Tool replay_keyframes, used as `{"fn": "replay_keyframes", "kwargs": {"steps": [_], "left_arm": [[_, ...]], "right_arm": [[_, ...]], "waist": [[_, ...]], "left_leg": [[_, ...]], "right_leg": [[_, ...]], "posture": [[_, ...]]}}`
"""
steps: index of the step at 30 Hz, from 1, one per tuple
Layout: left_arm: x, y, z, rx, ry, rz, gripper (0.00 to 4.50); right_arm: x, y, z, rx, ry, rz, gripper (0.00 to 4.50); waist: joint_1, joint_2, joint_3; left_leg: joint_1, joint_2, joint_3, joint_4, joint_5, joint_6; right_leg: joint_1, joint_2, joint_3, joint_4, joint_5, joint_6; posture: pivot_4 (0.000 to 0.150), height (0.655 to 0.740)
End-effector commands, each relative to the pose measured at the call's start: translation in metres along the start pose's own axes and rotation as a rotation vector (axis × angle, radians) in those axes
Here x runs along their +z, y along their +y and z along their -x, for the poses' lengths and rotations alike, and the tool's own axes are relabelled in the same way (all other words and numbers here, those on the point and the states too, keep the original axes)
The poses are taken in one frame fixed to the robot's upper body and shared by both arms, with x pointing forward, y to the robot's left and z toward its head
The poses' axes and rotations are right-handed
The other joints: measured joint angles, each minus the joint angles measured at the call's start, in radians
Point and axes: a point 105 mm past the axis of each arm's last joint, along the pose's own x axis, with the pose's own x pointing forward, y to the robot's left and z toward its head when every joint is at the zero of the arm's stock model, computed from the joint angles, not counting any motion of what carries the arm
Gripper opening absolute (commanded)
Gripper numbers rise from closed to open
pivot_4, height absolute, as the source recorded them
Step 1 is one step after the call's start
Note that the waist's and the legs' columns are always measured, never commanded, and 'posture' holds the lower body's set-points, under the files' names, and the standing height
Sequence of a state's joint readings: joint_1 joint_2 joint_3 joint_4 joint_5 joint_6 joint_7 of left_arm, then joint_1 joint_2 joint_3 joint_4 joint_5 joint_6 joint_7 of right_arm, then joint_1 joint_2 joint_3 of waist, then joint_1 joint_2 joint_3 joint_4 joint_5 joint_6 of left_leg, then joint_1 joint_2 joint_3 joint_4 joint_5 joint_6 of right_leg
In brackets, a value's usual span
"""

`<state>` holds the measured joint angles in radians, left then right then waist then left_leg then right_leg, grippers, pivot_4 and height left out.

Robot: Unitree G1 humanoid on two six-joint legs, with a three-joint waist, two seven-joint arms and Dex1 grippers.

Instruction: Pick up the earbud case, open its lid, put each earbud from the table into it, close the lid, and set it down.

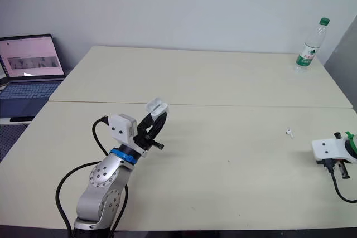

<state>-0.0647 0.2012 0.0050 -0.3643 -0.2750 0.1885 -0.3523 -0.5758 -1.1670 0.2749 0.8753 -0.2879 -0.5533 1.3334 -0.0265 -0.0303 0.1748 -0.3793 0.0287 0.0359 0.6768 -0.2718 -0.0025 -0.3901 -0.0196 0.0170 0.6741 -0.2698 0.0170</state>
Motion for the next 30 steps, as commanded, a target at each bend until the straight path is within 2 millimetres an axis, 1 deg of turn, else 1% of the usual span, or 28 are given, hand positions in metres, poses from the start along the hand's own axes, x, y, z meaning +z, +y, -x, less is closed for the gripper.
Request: {"fn": "replay_keyframes", "kwargs": {"steps": [1, 4, 7, 8, 9, 10, 13, 16, 18, 21, 25, 30], "left_arm": [[0.016, -0.004, -0.003, -0.022, -0.062, -0.017, 0.79], [0.016, -0.005, -0.005, -0.03, -0.061, -0.014, 0.79], [0.015, -0.006, -0.005, -0.037, -0.06, -0.013, 0.79], [0.015, -0.006, -0.005, -0.037, -0.059, -0.013, 0.79], [0.014, -0.006, -0.004, -0.037, -0.058, -0.011, 0.79], [0.014, -0.006, -0.004, -0.037, -0.058, -0.01, 0.79], [0.013, -0.007, -0.004, -0.035, -0.056, -0.007, 0.79], [0.012, -0.007, -0.004, -0.033, -0.056, -0.004, 0.79], [0.012, -0.008, -0.004, -0.031, -0.057, -0.002, 0.79], [0.011, -0.008, -0.004, -0.028, -0.058, 0.003, 0.79], [0.01, -0.009, -0.004, -0.025, -0.058, 0.008, 0.79], [0.009, -0.01, -0.004, -0.021, -0.058, 0.011, 0.79]], "right_arm": [[0.01, -0.006, 0.004, -0.013, -0.055, -0.008, 0.01], [0.019, -0.004, 0.007, 0.008, -0.108, -0.019, 0.01], [0.029, -0.006, 0.012, 0.019, -0.182, -0.085, 0.01], [0.033, -0.007, 0.016, 0.027, -0.209, -0.122, 0.27], [0.037, -0.01, 0.02, 0.029, -0.231, -0.158, 0.38], [0.038, -0.012, 0.024, 0.026, -0.241, -0.183, 0.57], [0.034, -0.018, 0.034, 0.007, -0.22, -0.222, 1.65], [0.021, -0.024, 0.044, -0.037, -0.165, -0.268, 2.71], [0.011, -0.022, 0.049, -0.038, -0.113, -0.269, 3.54], [-0.001, -0.015, 0.054, -0.023, -0.041, -0.209, 4.48], [-0.009, -0.011, 0.054, -0.035, -0.008, -0.126, 4.48], [-0.008, -0.007, 0.048, -0.025, -0.008, -0.029, 4.48]], "waist": [[0.0, 0.0, 0.0], [-0.001, 0.0, 0.0], [0.0, 0.001, 0.0], [0.0, 0.001, 0.0], [0.0, 0.001, 0.0], [-0.001, 0.001, 0.0], [0.0, 0.002, 0.0], [0.001, 0.002, 0.001], [0.001, 0.002, 0.001], [0.001, 0.002, 0.001], [-0.001, 0.002, 0.001], [-0.003, 0.003, 0.001]], "left_leg": [[0.0, 0.0, 0.0, 0.0, 0.0, 0.0], [0.0, 0.0, -0.001, 0.0, 0.0, 0.0], [0.0, 0.0, -0.001, 0.0, 0.0, 0.0], [0.0, 0.0, -0.001, 0.0, 0.0, 0.0], [0.0, 0.0, -0.001, 0.0, 0.0, 0.0], [0.0, 0.0, -0.001, 0.0, 0.0, 0.0], [0.0, 0.0, -0.002, 0.0, 0.0, 0.0], [-0.001, 0.0, -0.001, 0.0, 0.0, 0.0], [-0.001, 0.0, -0.001, 0.0, 0.0, 0.0], [-0.001, 0.0, -0.001, 0.0, 0.0, 0.0], [-0.001, 0.0, -0.001, -0.001, 0.0, 0.0], [0.0, 0.0, 0.0, -0.001, 0.0, 0.0]], "right_leg": [[0.0, 0.0, 0.0, 0.0, 0.0, 0.0], [0.0, 0.0, 0.0, 0.0, 0.0, 0.0], [0.0, 0.0, 0.0, 0.0, 0.0, 0.0], [0.0, 0.0, 0.0, 0.0, 0.0, 0.0], [0.0, 0.0, 0.0, 0.0, 0.0, 0.0], [0.0, -0.001, 0.0, 0.0, 0.0, 0.0], [0.0, -0.001, -0.001, 0.0, 0.0, 0.0], [0.0, -0.001, -0.001, 0.0, 0.0, 0.0], [0.0, -0.001, -0.001, -0.001, 0.0, 0.0], [0.0, -0.001, -0.001, -0.001, 0.0, 0.0], [0.0, -0.001, -0.001, -0.001, 0.0, 0.0], [0.0, 0.0, 0.0, -0.001, 0.0, 0.0]], "posture": [[0.15, 0.74], [0.15, 0.74], [0.15, 0.74], [0.15, 0.74], [0.15, 0.74], [0.15, 0.74], [0.15, 0.74], [0.15, 0.74], [0.15, 0.74], [0.15, 0.74], [0.15, 0.74], [0.15, 0.74]]}}
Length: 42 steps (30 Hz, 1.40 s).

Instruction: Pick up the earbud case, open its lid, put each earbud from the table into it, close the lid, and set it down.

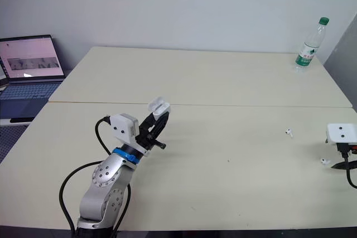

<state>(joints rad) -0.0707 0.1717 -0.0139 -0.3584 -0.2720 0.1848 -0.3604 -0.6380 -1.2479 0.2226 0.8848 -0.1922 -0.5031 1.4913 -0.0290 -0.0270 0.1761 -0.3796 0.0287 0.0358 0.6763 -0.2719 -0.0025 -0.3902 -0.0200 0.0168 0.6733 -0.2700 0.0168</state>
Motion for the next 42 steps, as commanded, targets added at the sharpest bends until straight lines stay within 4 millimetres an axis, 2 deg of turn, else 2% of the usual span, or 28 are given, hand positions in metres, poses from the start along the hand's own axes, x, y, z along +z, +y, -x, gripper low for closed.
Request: {"fn": "replay_keyframes", "kwargs": {"steps": [1, 3, 7, 25, 28, 31, 42], "left_arm": [[0.01, -0.001, 0.0, 0.001, -0.046, -0.018, 0.79], [0.011, -0.001, 0.0, 0.003, -0.046, -0.019, 0.79], [0.012, 0.0, 0.0, 0.003, -0.048, -0.023, 0.79], [0.013, 0.001, 0.0, -0.001, -0.047, -0.028, 0.79], [0.013, 0.001, 0.001, 0.001, -0.047, -0.029, 0.79], [0.013, 0.001, 0.002, 0.003, -0.046, -0.028, 0.79], [0.013, 0.0, 0.002, 0.005, -0.048, -0.028, 0.79]], "right_arm": [[-0.001, 0.001, 0.002, -0.01, 0.016, 0.079, 4.48], [0.001, 0.001, -0.003, -0.015, 0.01, 0.104, 4.48], [-0.003, 0.007, -0.009, -0.001, 0.028, 0.144, 3.59], [-0.007, 0.009, -0.024, -0.006, 0.053, 0.195, 3.59], [-0.005, 0.008, -0.026, -0.007, 0.049, 0.197, 2.95], [-0.004, 0.005, -0.027, -0.012, 0.056, 0.209, 1.9], [-0.003, 0.002, -0.029, -0.004, 0.07, 0.234, 1.9]], "waist": [[0.0, 0.0, 0.0], [0.0, 0.0, 0.0], [0.001, 0.0, 0.0], [0.001, 0.0, 0.0], [0.001, 0.0, 0.0], [0.001, 0.001, 0.0], [0.001, 0.001, 0.0]], "left_leg": [[0.0, 0.0, 0.0, 0.0, 0.0, 0.0], [0.0, 0.0, 0.0, 0.0, 0.0, 0.0], [0.0, 0.0, 0.0, 0.0, 0.0, 0.0], [0.0, 0.0, 0.0, 0.0, 0.0, 0.0], [0.0, 0.0, 0.0, 0.0, 0.0, 0.0], [0.0, 0.0, 0.0, 0.0, 0.0, 0.0], [0.0, 0.0, 0.0, 0.0, 0.0, 0.0]], "right_leg": [[0.0, 0.0, 0.0, 0.0, 0.0, 0.0], [0.0, 0.0, 0.0, 0.0, 0.0, 0.0], [0.0, 0.0, 0.0, 0.0, 0.0, 0.0], [0.0, 0.0, 0.0, 0.0, 0.0, 0.0], [0.0, 0.0, 0.0, 0.0, 0.0, 0.0], [0.0, 0.0, 0.0, 0.0, 0.0, 0.0], [0.0, 0.0, 0.0, 0.0, 0.0, 0.0]], "posture": [[0.15, 0.74], [0.15, 0.74], [0.15, 0.74], [0.15, 0.74], [0.15, 0.74], [0.15, 0.74], [0.15, 0.74]]}}
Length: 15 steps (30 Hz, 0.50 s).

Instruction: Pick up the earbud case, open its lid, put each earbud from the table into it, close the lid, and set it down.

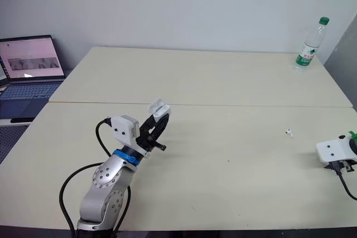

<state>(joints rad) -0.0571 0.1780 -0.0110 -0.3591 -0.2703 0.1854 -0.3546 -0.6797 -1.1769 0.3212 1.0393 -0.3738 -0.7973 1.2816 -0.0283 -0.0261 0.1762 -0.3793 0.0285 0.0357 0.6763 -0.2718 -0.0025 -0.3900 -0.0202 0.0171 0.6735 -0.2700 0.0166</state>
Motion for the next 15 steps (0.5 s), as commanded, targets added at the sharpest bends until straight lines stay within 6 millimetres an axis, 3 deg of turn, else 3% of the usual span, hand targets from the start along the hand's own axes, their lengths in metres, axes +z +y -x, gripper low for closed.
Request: {"fn": "replay_keyframes", "kwargs": {"steps": [1, 15], "left_arm": [[0.0164, -0.0027, -0.0006, -0.008, -0.062, -0.025, 0.79], [0.0166, -0.002, 0.0019, -0.002, -0.059, -0.029, 0.79]], "right_arm": [[-0.0037, -0.0014, 0.006, -0.004, 0.024, 0.013, 1.9], [-0.0085, -0.0007, 0.002, 0.006, 0.063, 0.024, 1.9]], "waist": [[0.0, 0.0, 0.0], [0.0, 0.0, 0.0]], "left_leg": [[0.0, 0.0, 0.0, 0.0, 0.0, 0.0], [0.0, 0.0, 0.0, 0.0, 0.0, 0.0]], "right_leg": [[0.0, 0.0, 0.0, 0.0, 0.0, 0.0], [0.0, 0.0, 0.0, 0.0, 0.0, 0.0]], "posture": [[0.15, 0.74], [0.15, 0.74]]}}
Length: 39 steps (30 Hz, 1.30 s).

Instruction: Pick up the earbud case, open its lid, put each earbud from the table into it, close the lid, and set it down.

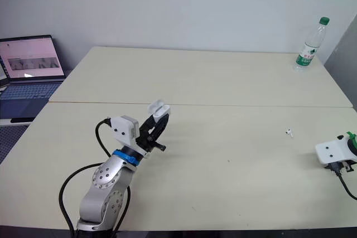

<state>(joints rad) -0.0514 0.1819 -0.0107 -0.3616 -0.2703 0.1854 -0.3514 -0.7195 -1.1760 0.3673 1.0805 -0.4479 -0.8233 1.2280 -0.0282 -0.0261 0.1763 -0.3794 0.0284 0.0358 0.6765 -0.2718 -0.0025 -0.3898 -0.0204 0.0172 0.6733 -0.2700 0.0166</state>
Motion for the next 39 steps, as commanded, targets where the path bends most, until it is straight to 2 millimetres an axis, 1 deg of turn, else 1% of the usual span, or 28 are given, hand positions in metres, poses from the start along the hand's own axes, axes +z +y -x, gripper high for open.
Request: {"fn": "replay_keyframes", "kwargs": {"steps": [1, 12, 32, 35, 36, 37, 38, 39], "left_arm": [[0.0172, -0.0027, 0.001, -0.006, -0.063, -0.026, 0.79], [0.0165, -0.0033, 0.0016, -0.003, -0.062, -0.024, 0.79], [0.0164, -0.0034, 0.0013, -0.006, -0.06, -0.024, 0.79], [0.0168, -0.0038, 0.0004, -0.007, -0.061, -0.024, 0.79], [0.017, -0.0036, 0.0003, -0.007, -0.062, -0.024, 0.79], [0.0171, -0.0035, 0.0003, -0.007, -0.062, -0.024, 0.79], [0.0172, -0.0036, 0.0002, -0.007, -0.062, -0.024, 0.79], [0.0172, -0.0037, 0.0001, -0.007, -0.062, -0.024, 0.79]], "right_arm": [[-0.0032, -0.0008, 0.0035, -0.011, 0.012, -0.004, 1.9], [0.0013, -0.0008, 0.0021, -0.002, -0.018, -0.003, 1.9], [0.0032, -0.0014, 0.0006, -0.002, -0.027, -0.003, 1.9], [0.0034, -0.0017, 0.0005, -0.003, -0.029, -0.003, 1.32], [0.0037, -0.0017, 0.0004, -0.003, -0.03, -0.002, 1.02], [0.0039, -0.0017, 0.0004, -0.002, -0.031, -0.002, 0.61], [0.004, -0.0017, 0.0003, -0.001, -0.031, -0.001, 0.42], [0.004, -0.0016, 0.0003, -0.001, -0.031, -0.001, 0.42]], "waist": [[0.0, 0.0, 0.0], [0.0, 0.0, 0.0], [0.0, 0.0, 0.0], [-0.001, 0.0, 0.0], [-0.001, 0.0, 0.0], [-0.002, 0.0, 0.0], [-0.002, 0.0, 0.0], [-0.002, 0.0, 0.0]], "left_leg": [[0.0, 0.0, 0.0, 0.0, 0.0, 0.0], [0.0, 0.0, 0.0, 0.0, 0.0, 0.0], [0.0, 0.0, 0.0, 0.0, 0.0, 0.0], [0.0, 0.0, 0.0, 0.0, 0.0, 0.0], [0.0, 0.0, 0.0, 0.0, 0.0, 0.0], [0.0, 0.0, 0.0, 0.0, 0.0, 0.0], [0.0, 0.0, 0.0, 0.0, 0.0, 0.0], [0.001, 0.0, 0.0, 0.0, 0.0, 0.0]], "right_leg": [[0.0, 0.0, 0.0, 0.0, 0.0, 0.0], [0.0, 0.0, 0.0, 0.0, 0.0, 0.0], [0.0, 0.0, 0.0, 0.0, 0.0, 0.0], [0.0, 0.0, 0.0, 0.0, 0.0, 0.0], [0.0, 0.0, 0.0, 0.0, 0.0, 0.0], [0.0, 0.0, 0.0, 0.0, 0.0, 0.0], [0.0, 0.0, 0.0, 0.0, 0.0, 0.0], [0.0, 0.0, 0.0, 0.0, 0.0, 0.0]], "posture": [[0.15, 0.74], [0.15, 0.74], [0.15, 0.74], [0.15, 0.74], [0.15, 0.74], [0.15, 0.74], [0.15, 0.74], [0.15, 0.74]]}}
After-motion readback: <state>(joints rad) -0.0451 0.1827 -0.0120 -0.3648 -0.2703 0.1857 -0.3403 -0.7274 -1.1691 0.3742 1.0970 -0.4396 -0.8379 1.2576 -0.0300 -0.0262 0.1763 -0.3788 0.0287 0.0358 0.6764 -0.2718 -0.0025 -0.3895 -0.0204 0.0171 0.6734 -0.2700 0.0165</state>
